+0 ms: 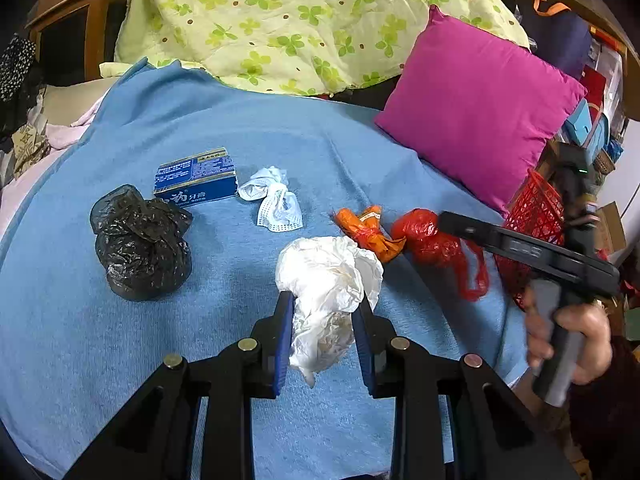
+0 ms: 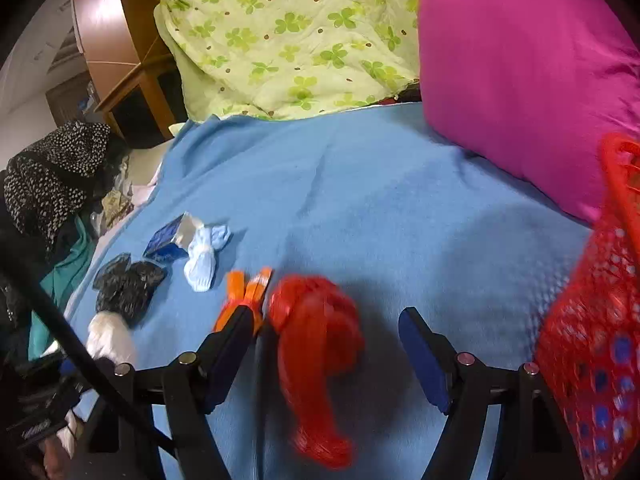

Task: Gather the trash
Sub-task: 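Carry the red bag and white tissue toward the red wastebasket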

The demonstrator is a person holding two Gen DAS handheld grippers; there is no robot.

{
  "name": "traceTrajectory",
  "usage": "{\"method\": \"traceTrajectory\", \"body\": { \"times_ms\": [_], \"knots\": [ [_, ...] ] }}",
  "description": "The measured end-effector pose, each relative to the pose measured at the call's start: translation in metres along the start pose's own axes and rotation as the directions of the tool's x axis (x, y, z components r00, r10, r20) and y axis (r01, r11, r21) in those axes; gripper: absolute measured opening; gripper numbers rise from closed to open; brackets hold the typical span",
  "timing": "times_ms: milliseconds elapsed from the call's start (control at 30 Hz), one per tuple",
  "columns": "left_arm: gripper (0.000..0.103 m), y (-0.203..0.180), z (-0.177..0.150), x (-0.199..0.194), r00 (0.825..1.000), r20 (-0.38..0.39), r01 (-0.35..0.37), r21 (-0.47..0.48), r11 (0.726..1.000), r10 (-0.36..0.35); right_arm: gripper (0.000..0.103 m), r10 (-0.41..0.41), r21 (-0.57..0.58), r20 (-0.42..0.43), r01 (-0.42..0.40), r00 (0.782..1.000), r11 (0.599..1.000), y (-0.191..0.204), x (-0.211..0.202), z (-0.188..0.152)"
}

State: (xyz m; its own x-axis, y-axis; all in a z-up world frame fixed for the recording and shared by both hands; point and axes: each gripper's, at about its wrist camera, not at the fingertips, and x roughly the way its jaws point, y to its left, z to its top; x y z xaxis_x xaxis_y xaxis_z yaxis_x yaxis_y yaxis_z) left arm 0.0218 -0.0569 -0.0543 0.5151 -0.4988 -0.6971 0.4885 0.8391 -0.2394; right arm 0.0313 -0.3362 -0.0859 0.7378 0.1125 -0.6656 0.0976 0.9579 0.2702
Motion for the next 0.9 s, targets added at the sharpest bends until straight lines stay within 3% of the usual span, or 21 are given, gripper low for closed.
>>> {"method": "traceTrajectory", "body": {
  "times_ms": [67,133,267,467,600,900],
  "knots": [
    [0.031,0.0,0.0,-0.001,1.0,-0.003,-0.002,-0.006,1.0,0.002,0.073,0.022,0.002,-0.037,-0.022,0.999,1.0,0.002,0.018,0.005],
    [0.031,-0.002,0.001,-0.004,1.0,-0.003,-0.007,-0.009,1.0,0.007,0.053,0.059,-0.013,-0.101,-0.06,0.993,0.998,0.007,0.039,0.003],
    [0.031,-0.008,0.004,-0.014,1.0,0.012,-0.019,-0.002,1.0,0.019,0.048,0.085,0.036,-0.087,-0.082,0.993,0.996,0.002,0.036,-0.001],
    [0.031,-0.032,0.013,-0.034,0.995,0.05,-0.089,0.049,0.995,0.087,0.047,0.106,0.02,0.034,-0.107,0.994,0.994,0.007,-0.03,0.001],
    [0.031,-0.055,0.018,-0.053,0.987,0.095,-0.141,0.097,0.985,0.132,0.047,0.14,-0.007,0.136,-0.14,0.981,0.99,0.014,-0.088,0.005],
    [0.031,-0.108,0.025,-0.09,0.963,0.179,-0.235,0.19,0.953,0.201,0.047,0.171,-0.028,0.251,-0.17,0.953,0.985,0.016,-0.174,-0.008]
  ]
}}
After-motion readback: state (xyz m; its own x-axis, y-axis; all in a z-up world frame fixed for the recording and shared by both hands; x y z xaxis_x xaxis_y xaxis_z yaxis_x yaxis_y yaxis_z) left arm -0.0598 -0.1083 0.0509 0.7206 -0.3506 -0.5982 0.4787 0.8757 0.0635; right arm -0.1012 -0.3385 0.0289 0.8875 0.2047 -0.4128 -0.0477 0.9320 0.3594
